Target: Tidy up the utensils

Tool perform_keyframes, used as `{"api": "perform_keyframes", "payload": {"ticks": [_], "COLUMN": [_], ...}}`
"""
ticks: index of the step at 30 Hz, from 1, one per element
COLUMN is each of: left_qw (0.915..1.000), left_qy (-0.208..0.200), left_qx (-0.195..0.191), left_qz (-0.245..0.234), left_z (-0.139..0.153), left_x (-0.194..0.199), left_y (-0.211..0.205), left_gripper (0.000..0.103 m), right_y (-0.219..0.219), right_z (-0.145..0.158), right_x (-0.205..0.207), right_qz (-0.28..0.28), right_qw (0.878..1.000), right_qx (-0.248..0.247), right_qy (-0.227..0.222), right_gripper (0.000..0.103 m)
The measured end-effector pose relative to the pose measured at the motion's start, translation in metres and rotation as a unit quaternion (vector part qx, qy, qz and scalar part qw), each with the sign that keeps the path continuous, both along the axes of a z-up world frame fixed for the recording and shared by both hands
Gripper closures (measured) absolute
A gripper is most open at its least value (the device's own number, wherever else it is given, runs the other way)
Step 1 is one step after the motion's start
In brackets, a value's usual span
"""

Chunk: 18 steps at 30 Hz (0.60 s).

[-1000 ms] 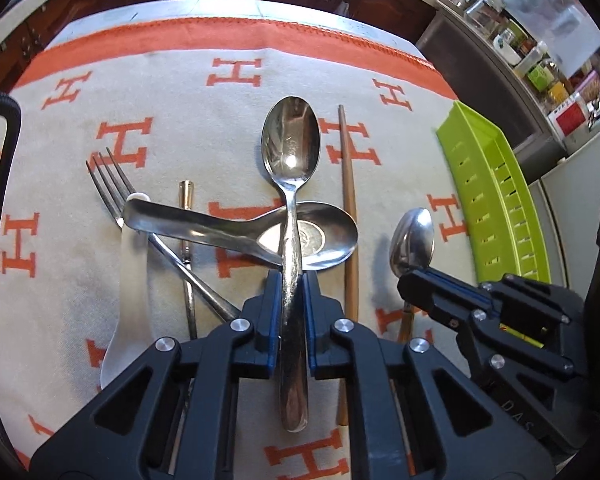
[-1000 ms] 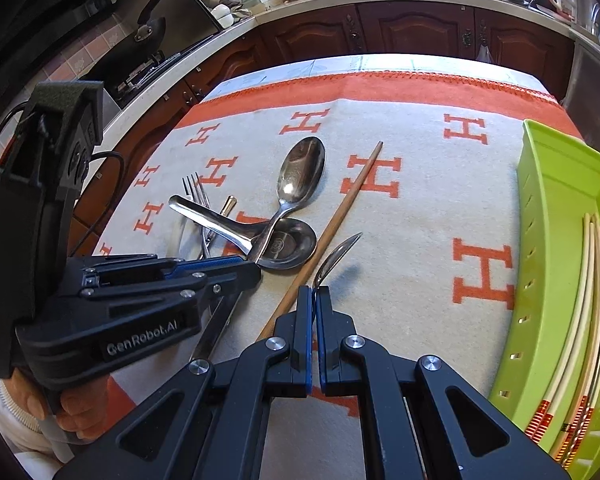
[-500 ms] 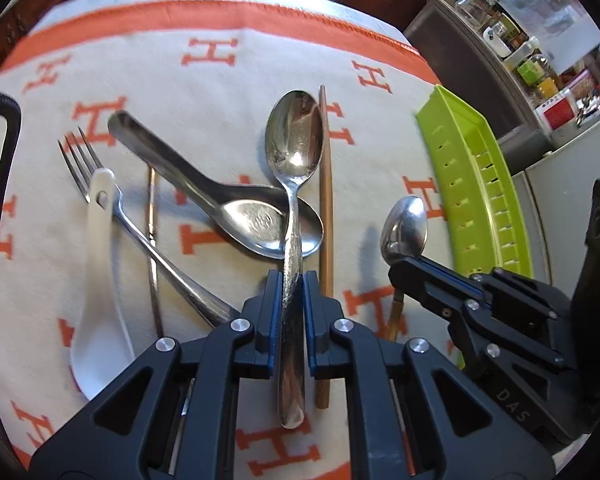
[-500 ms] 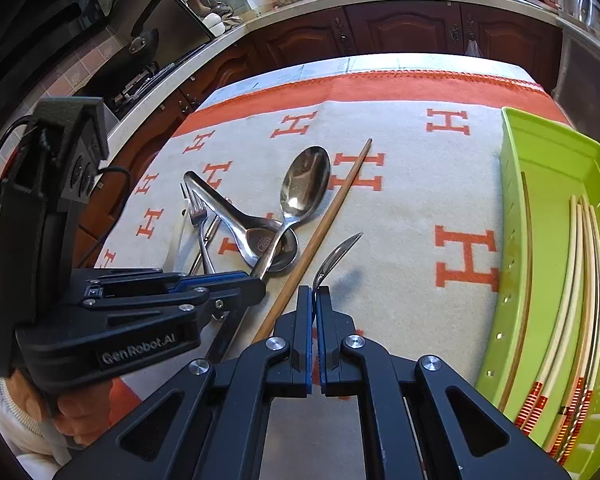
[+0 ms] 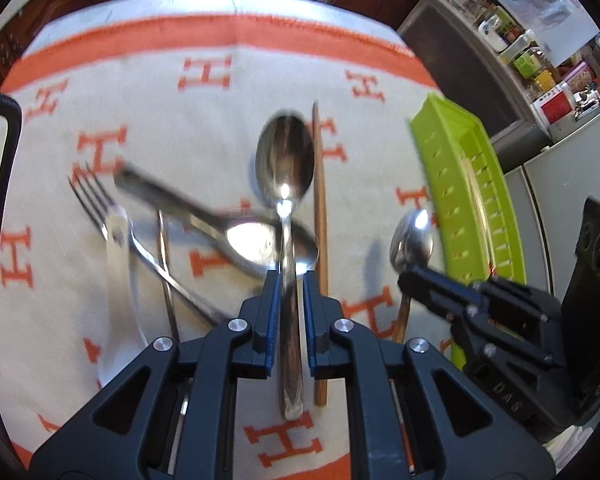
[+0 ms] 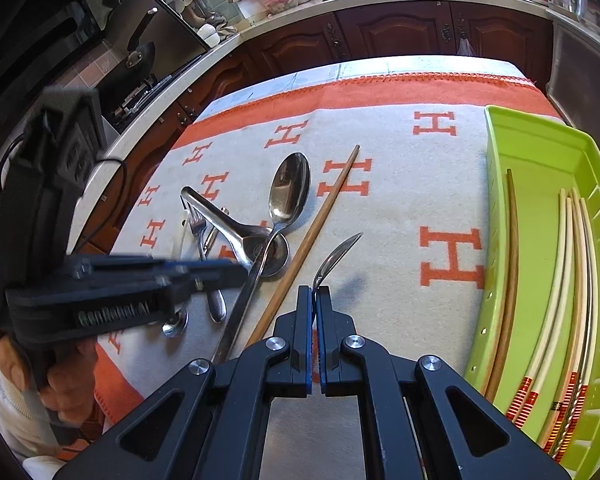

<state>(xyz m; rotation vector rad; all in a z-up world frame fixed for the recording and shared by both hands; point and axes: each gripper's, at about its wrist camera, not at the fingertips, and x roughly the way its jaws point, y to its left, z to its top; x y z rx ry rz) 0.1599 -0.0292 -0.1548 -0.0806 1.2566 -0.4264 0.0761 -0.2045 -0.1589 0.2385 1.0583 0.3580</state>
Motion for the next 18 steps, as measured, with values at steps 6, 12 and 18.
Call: {"api": "perform_keyframes", "payload": {"ticks": [6,12,18], "left_qw": [0.9998,0.9998,0.9995], "left_qy": [-0.017,-0.019,0.0], "left_qx": [-0.003,0.004,-0.025], "left_qz": [-0.002,-0.008,-0.019], "left_z": [0.005,-0.012,-0.026], "left_x": [0.037,0.068,0.08], "left_y": [-0.002,-0.005,-0.004], "left_gripper": [0.095,0.095,0.092], "right_y": [-0.012,-0.025,-0.035], "right_z": [0.014,0.025,0.026], "right_x": [0.0,0.001,0.003], "right_qz": [-0.014,-0.029,-0.038], "right_qw": [1.0,0.999,0.999], "right_qx": [0.016,0.021,0.022], "right_qy": [-0.014,-0.025,-0.023], "right_gripper": [0.101,0.101,0.101]}}
